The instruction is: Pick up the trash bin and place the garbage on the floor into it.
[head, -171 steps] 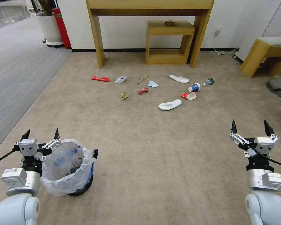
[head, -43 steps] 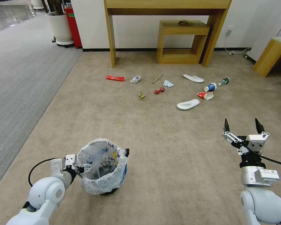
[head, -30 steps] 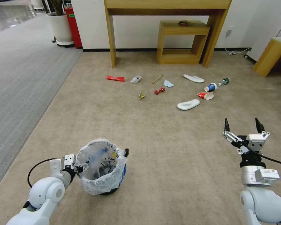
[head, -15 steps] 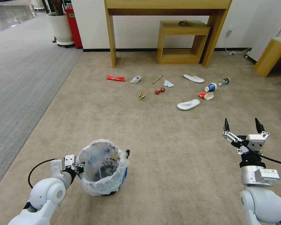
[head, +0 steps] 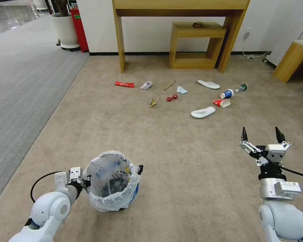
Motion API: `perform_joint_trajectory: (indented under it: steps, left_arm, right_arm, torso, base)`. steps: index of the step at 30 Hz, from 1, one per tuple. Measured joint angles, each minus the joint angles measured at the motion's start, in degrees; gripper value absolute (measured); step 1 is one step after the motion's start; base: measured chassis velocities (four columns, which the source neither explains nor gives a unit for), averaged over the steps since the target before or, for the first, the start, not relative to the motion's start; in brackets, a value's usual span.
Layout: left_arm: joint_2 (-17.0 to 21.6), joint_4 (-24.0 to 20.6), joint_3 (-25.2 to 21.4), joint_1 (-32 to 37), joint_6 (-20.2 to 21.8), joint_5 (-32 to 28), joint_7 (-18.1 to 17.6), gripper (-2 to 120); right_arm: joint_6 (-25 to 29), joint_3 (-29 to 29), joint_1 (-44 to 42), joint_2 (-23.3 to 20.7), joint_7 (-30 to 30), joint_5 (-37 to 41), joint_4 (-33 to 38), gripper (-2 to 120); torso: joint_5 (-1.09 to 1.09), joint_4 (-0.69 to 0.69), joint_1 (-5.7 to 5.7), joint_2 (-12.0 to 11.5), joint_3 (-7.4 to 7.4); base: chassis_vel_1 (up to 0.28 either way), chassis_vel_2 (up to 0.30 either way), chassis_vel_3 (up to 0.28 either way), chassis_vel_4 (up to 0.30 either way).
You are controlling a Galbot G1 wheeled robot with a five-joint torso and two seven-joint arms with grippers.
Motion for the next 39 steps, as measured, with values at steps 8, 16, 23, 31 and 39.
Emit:
perform_joint_trajectory:
  steps: [8,16,23,31,39]
  left_arm:
    - [-0.9,-5.4,-6.5,0.9,0.0,-8.6,-3.8,0]
    - [-2.3,-11.0,-9.9,1.3,-0.1,-15.4,-7.8,0]
    - [-2.9,-14.8,-12.2,1.5,-0.2,-20.2,-12.6,0]
    - [-3.6,-16.1,-17.9,1.5,-0.3,-24.4,-16.2,0]
    - [-2.3,-16.4,-21.6,3.1,-0.3,-24.9,-16.5,0]
  right_arm:
    - [-0.3,-0.3,0.5,-0.5,0.5,1.1,0.0,100]
    - [-0.2,-0.6,0.5,-0.3,0.7,1.1,-0.4,100]
    - [-0.1,-0.7,0.5,-0.3,1.0,1.4,-0.4,100]
    - [0.9,-0.9,0.5,-0.4,1.0,2.7,-1.1,100]
    - [0.9,-1.1,0.5,0.0,1.2,2.7,-1.1,100]
  torso:
    - [0.02,0.01,0.0,0.0,-0.01]
    - [0.03,0.01,0.0,0.0,-0.01]
    - [0.03,0.01,0.0,0.0,-0.01]
    - [0.03,0.01,0.0,0.0,-0.01]
    - [0.03,0.02,0.0,0.0,-0.02]
  base:
    - [0.0,0.0,0.0,0.0]
    - [0.0,0.0,0.0,0.0]
    - [0.0,0.0,0.0,0.0]
    - [0.0,0.0,0.0,0.0]
    - [0.0,0.0,0.0,0.0]
